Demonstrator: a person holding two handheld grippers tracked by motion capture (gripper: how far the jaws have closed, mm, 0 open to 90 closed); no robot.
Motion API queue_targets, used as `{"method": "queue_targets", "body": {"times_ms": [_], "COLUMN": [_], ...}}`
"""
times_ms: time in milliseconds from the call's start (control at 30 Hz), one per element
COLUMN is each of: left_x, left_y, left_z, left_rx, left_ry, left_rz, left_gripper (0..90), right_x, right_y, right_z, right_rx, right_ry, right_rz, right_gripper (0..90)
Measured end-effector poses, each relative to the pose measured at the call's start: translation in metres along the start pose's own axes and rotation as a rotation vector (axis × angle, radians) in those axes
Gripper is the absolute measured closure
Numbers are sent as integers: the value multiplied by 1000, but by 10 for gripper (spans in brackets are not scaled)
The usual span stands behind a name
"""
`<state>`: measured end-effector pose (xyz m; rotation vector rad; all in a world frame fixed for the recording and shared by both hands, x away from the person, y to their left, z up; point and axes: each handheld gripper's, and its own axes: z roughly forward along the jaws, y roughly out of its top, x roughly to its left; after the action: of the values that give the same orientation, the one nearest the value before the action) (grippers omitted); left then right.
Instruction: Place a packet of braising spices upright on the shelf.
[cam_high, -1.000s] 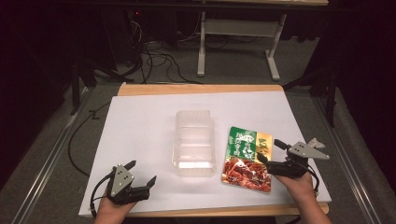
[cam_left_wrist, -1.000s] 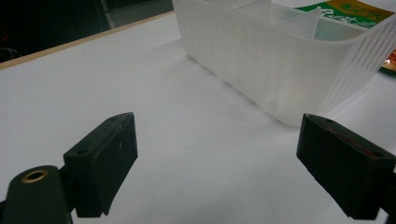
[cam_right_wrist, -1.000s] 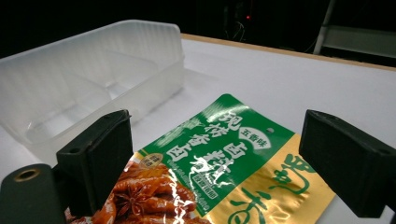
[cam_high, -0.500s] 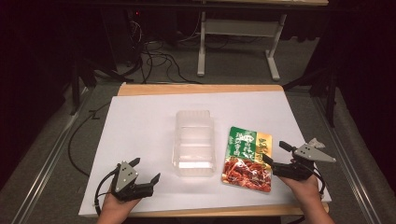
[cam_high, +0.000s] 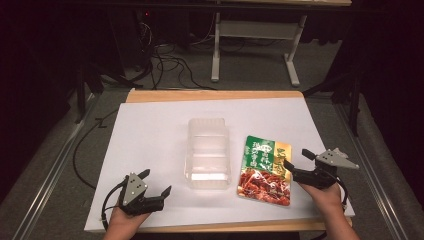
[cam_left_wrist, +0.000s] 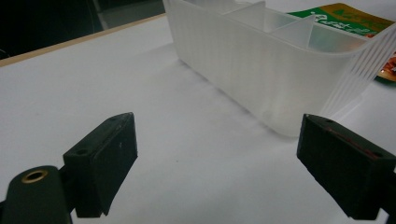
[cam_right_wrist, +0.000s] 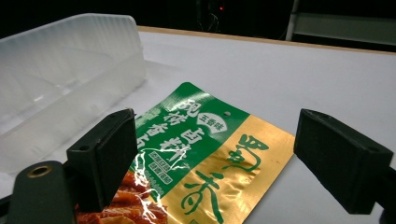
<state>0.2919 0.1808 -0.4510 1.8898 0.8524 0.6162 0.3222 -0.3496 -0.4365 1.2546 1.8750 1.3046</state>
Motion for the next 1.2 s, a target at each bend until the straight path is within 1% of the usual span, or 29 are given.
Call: {"method": "queue_targets", "body": {"times_ms": [100,167,200,267,300,333,367,433,500,533,567,600,700,733,767,800,833,867,900,967,1000,1067,1133,1200], "left_x": [1,3,5,7,8,8,8,8,7,6,5,4,2,2,2,2,2,2,2,2,2,3,3,3], "left_y": [-1,-1,-1,-1,-1,-1,0,2,4,5,6,7,10,13,13,13,13,13,12,10,9,8,6,5], "left_z": [1,3,4,5,6,7,7,7,7,7,6,6,3,0,0,-2,-4,-5,-6,-7,-7,-7,-7,-7], "left_rx": [2,1,0,3,7,11,12,10,11,9,8,7,4,-18,-18,-33,-48,-60,-59,-53,-49,-38,-28,-17], "left_ry": [2,1,2,1,0,-5,-15,-31,-42,-47,-55,-62,-79,-78,-78,-79,-74,-66,-65,-45,-38,-25,-25,-26], "left_rz": [-6,-13,-17,-23,-27,-29,-35,-42,-35,-29,-24,-19,1,-4,-4,-12,-17,-23,-24,-20,-21,-27,-31,-36], "left_gripper": [127,127,127,127,127,127,123,119,103,97,90,90,84,93,100,100,126,136,136,143,146,152,156,158], "right_x": [-2,-2,-2,-2,0,0,2,3,4,3,0,0,-11,-19,-23,-23,-28,-30,-30,-34,-36,-40,-46,-49], "right_y": [1,2,2,4,7,7,10,11,14,15,16,16,16,16,15,15,14,14,14,13,12,11,10,11], "right_z": [3,5,5,8,12,12,17,19,24,26,31,31,43,50,54,54,60,63,63,68,69,72,71,69], "right_rx": [4,7,7,6,13,13,25,26,36,33,23,23,46,68,82,82,112,127,127,141,150,160,165,158], "right_ry": [-15,-34,-34,-43,-57,-57,-71,-72,-69,-71,-68,-68,-69,-76,-74,-74,-67,-60,-60,-63,-77,-86,-79,-85], "right_rz": [3,1,1,-8,-26,-26,-33,-31,-6,-12,0,0,40,63,68,68,87,90,90,102,113,133,161,169], "right_gripper": [147,159,159,177,179,179,165,165,164,165,167,167,163,160,160,160,160,160,160,158,157,157,157,159]}}
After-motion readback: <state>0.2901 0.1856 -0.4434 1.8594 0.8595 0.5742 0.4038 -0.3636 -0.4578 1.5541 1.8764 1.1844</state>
